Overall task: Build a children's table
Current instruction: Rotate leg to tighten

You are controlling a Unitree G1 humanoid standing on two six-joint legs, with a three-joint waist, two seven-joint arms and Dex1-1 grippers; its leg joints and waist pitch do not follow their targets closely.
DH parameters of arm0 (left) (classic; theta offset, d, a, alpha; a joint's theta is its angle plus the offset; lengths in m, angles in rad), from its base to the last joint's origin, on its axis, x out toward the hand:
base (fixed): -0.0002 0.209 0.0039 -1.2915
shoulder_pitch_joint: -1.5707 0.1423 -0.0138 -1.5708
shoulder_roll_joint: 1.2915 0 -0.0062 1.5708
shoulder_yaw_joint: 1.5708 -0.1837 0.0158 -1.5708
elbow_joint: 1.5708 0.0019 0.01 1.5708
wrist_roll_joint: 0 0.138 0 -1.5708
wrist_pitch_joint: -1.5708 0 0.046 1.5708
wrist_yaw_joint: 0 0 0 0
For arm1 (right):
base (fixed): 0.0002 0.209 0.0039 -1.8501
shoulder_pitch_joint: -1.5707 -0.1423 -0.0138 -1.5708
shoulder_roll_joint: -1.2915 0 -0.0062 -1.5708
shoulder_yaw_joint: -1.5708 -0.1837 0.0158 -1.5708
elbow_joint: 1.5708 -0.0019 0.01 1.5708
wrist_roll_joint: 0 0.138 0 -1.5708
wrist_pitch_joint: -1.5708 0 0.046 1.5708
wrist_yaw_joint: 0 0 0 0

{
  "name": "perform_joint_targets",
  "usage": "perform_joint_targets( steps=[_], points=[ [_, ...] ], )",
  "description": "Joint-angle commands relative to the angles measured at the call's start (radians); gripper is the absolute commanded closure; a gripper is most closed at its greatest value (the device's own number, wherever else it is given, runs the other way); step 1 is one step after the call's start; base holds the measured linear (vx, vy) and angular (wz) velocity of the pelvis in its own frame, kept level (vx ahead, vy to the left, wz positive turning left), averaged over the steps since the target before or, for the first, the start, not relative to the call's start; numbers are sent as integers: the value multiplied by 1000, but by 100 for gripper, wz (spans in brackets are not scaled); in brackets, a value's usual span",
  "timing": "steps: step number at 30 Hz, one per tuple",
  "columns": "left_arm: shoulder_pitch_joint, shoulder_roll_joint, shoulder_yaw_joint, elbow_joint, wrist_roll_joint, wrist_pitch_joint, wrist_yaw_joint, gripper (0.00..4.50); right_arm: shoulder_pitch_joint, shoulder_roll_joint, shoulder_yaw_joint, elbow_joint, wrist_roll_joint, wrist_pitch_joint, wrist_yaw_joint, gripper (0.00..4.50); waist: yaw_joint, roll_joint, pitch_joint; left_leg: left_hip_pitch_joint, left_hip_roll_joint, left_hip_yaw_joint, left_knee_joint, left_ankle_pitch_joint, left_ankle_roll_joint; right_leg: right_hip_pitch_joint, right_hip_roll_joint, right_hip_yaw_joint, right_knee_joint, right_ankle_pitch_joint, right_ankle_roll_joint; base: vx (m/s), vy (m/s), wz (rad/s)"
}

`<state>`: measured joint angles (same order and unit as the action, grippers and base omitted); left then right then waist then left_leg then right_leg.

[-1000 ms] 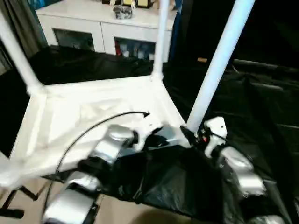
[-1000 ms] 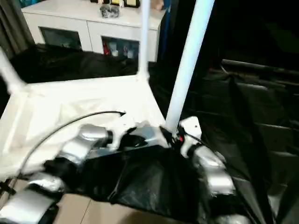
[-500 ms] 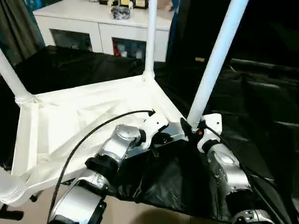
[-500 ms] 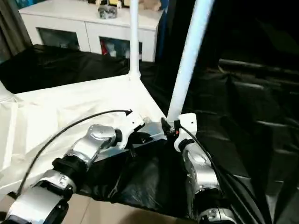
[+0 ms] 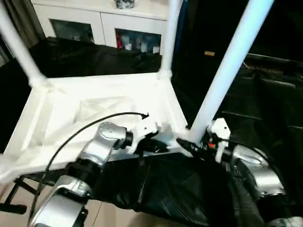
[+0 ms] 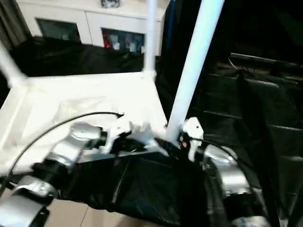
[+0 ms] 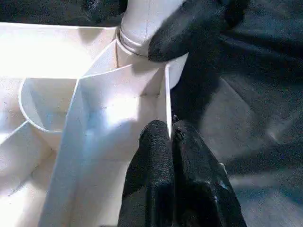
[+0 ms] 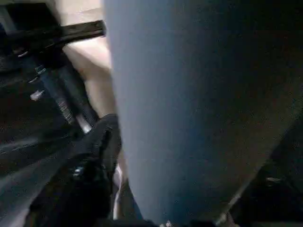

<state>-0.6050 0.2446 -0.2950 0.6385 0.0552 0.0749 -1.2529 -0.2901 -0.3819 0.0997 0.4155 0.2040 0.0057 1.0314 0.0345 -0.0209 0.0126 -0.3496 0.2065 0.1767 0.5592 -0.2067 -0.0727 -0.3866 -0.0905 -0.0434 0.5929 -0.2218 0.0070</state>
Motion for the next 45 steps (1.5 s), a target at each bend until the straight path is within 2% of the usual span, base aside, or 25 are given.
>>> perform_joint_targets(
  steps=[1, 2, 4, 5, 7, 12, 14, 18, 22, 23, 24, 25, 26, 28, 30, 31, 33, 34, 36, 37, 39, 41, 43, 45],
  points=[
    [15, 7, -30, 45, 2, -2, -20, 450, 4, -19, 58, 1, -8, 38, 94, 190, -1, -12, -29, -2, 27, 5, -49, -100, 151, 46, -42, 29, -53, 31, -283, 0, 0, 0],
    [13, 13, -32, 41, 0, -1, -28, 450, 1, -29, 64, 4, -9, 40, 110, 190, -2, -13, -28, -2, 28, 5, -51, -114, 141, 45, -42, 29, -56, 7, -279, 0, 0, 0],
    [12, 22, -33, 34, -4, 3, -40, 450, -6, -39, 67, 6, -5, 43, 125, 203, -2, -14, -23, 0, 29, 4, -56, -168, 101, 41, -42, 31, -62, -75, -266, 0, 0, 0],
    [12, 22, -33, 34, -4, 3, -40, 450, -6, -39, 67, 6, -5, 43, 125, 225, -2, -14, -23, 1, 29, 4, -57, -179, 93, 40, -43, 32, -64, -88, -263, 0, 0, 0],
    [7, 29, -32, 34, -7, 3, -54, 450, -16, -45, 69, 7, 5, 53, 141, 230, -3, -17, -25, 1, 28, 4, -56, -166, 79, 42, -41, 33, -61, -68, -258, 0, 0, 0],
    [0, 33, -27, 43, -12, 1, -77, 450, -18, -42, 72, 3, 17, 76, 167, 251, 0, -18, -31, -1, 22, 6, -45, -71, 117, 48, -39, 32, -45, 88, -287, 0, 0, 0],
    [-3, 33, -27, 49, -13, -2, -76, 450, -13, -39, 73, -3, 18, 82, 168, 253, 1, -18, -31, -1, 22, 7, -44, -70, 126, 49, -40, 32, -45, 89, -291, 0, 0, 0],
    [-8, 16, -18, 61, -12, 18, -26, 450, 27, -4, 56, -20, 37, 114, 119, 254, 3, -16, -28, 0, 26, 6, -47, -108, 110, 47, -42, 31, -50, 23, -284, 0, 0, 0],
    [-18, -29, -17, 85, 10, 58, 80, 450, 55, 76, 13, 17, 4, 104, -80, 254, -1, -16, -20, 3, 26, 4, -59, -192, 56, 39, -43, 33, -65, -114, -253, 0, 0, 0],
    [-24, -56, -20, 97, 25, 70, 135, 450, 58, 106, 3, 42, -22, 98, -168, 254, -5, -14, -17, 2, 26, -1, -67, -239, 23, 38, -43, 33, -73, -216, -220, 0, 0, 0],
    [-25, -62, -21, 100, 28, 76, 145, 450, 59, 113, 0, 45, -27, 97, -186, 254, -7, -13, -16, 6, 26, 0, -68, -262, 15, 33, -43, 34, -78, -247, -212, 0, 0, 0],
    [-34, -101, -18, 116, 34, 100, 205, 450, 57, 153, -12, 72, -49, 93, -282, 254, -7, -13, -12, 10, 25, -2, -70, -308, 3, 28, -43, 34, -86, -314, -194, 0, 0, 0],
    [-34, -101, -18, 116, 34, 100, 205, 450, 57, 153, -12, 72, -49, 93, -282, 254, -8, -12, -11, 12, 25, -2, -71, -324, -5, 25, -43, 35, -89, -343, -184, 0, 0, 0],
    [-52, -168, -13, 145, 39, 130, 295, 450, 32, 229, -43, 129, -80, 88, -463, 255, -11, -12, -7, 18, 22, -8, -76, -393, -24, 17, -45, 33, -103, -459, -142, 0, 0, 0],
    [-63, -209, -6, 161, 39, 147, 350, 450, 3, 273, -59, 168, -89, 87, -556, 255, -17, -12, -7, 20, 20, -15, -78, -427, -38, 12, -46, 31, -110, -525, -110, -51, 10, -3],
    [-68, -226, -4, 170, 40, 151, 374, 450, -12, 295, -64, 185, -94, 84, -599, 255, -17, -4, -10, 16, 21, -21, -82, -418, -40, 19, -48, 30, -109, -501, -105, 0, 0, 0],
    [-78, -252, -6, 185, 45, 151, 410, 450, -42, 333, -67, 210, -102, 78, -653, 255, -22, -8, -11, 12, 21, -19, -86, -408, -36, 23, -42, 26, -109, -433, -113, 0, 0, 0],
    [-84, -268, -8, 196, 51, 150, 433, 450, -65, 361, -65, 228, -110, 72, -689, 255, -27, -8, -8, 14, 18, -17, -85, -433, -35, 14, -40, 27, -111, -444, -114, 0, 0, 0],
    [-93, -290, -11, 210, 60, 142, 464, 450, -102, 402, -53, 249, -122, 74, -730, 255, -34, -8, -8, 23, 14, -19, -81, -476, -34, 7, -42, 26, -120, -502, -105, 0, 0, 0],
    [-94, -292, -11, 210, 62, 141, 466, 450, -107, 405, -49, 251, -130, 69, -738, 255, -36, -9, -11, 15, 15, -22, -83, -457, -29, 14, -43, 27, -118, -478, -102, 0, 0, 0],
    [-94, -294, -10, 206, 63, 138, 461, 450, -116, 408, -45, 253, -140, 43, -741, 255, -34, -13, -13, 8, 18, -19, -85, -416, -19, 18, -42, 30, -111, -411, -111, 0, 0, 0],
    [-88, -280, -9, 193, 63, 130, 438, 450, -108, 399, -64, 237, -119, 8, -702, 185, -32, -12, -12, 9, 19, -14, -83, -406, -12, 17, -42, 31, -109, -381, -126, 0, 0, 0],
    [-84, -259, -9, 188, 64, 113, 411, 450, -97, 375, -73, 225, -107, -19, -649, 183, -29, -14, -13, 5, 20, -12, -82, -385, 1, 20, -42, 32, -106, -356, -138, 0, 0, 0],
    [-80, -247, -11, 183, 63, 102, 393, 450, -89, 360, -76, 216, -96, -22, -615, 158, -29, -14, -14, 4, 21, -11, -81, -364, 7, 22, -43, 33, -103, -331, -150, 0, 0, 0]
  ],
)
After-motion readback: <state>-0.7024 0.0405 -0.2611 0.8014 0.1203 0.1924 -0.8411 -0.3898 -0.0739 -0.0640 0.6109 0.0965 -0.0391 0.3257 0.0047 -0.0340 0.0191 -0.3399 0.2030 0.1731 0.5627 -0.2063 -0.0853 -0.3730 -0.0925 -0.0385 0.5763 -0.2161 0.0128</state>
